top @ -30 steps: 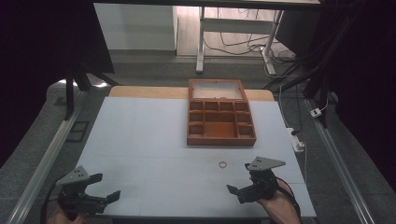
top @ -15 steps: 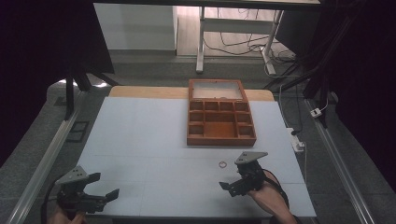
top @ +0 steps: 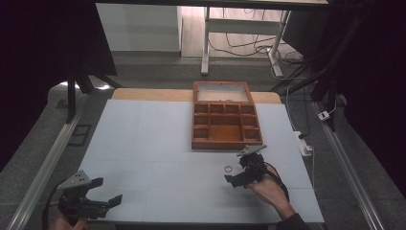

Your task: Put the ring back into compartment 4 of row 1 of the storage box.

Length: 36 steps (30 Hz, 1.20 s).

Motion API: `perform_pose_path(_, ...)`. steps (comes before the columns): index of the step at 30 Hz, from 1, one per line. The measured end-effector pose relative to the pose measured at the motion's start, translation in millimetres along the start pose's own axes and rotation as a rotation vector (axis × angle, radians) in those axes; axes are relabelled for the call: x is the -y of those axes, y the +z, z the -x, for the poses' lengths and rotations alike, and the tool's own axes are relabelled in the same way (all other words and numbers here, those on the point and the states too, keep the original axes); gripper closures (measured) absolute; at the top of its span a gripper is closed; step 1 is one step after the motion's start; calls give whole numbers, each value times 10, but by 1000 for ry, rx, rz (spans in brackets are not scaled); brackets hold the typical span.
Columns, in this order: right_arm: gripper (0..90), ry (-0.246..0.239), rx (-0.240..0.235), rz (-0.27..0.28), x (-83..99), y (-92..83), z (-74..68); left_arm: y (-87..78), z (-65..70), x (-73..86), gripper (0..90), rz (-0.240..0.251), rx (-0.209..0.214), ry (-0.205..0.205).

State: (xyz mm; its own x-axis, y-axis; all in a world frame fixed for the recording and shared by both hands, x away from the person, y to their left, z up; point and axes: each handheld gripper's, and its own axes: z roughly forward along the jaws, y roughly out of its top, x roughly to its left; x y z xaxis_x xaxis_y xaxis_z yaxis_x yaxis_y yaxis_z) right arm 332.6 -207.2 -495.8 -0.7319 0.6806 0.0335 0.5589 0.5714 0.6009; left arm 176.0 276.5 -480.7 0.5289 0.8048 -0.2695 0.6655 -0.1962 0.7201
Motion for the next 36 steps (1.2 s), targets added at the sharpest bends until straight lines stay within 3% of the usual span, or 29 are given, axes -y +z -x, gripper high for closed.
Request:
perform_pose_path(2,0,7,27,-9,-35,75,64,-3,-5,0,0,2,3,1)
perform_pose_path(17,0,57,94,-66,-118,335,319,-4,-8,4,0,1,11,-7)
perform_pose_path(24,60,39,123,-81,-121,371,354,-5,-9,4,0,-1,11,-4)
perform_pose_path(27,186,5,105,-82,-132,345,323,-15,-13,6,0,5,12,-8)
perform_pose_path(33,568,-73,48,-98,-175,290,211,-28,-22,10,0,9,-2,-15)
perform_pose_path(35,616,-79,41,-102,-179,286,197,-27,-20,10,0,3,-14,-16)
perform_pose_path(36,719,-96,25,-105,-182,280,184,-27,-21,10,0,0,-19,-13)
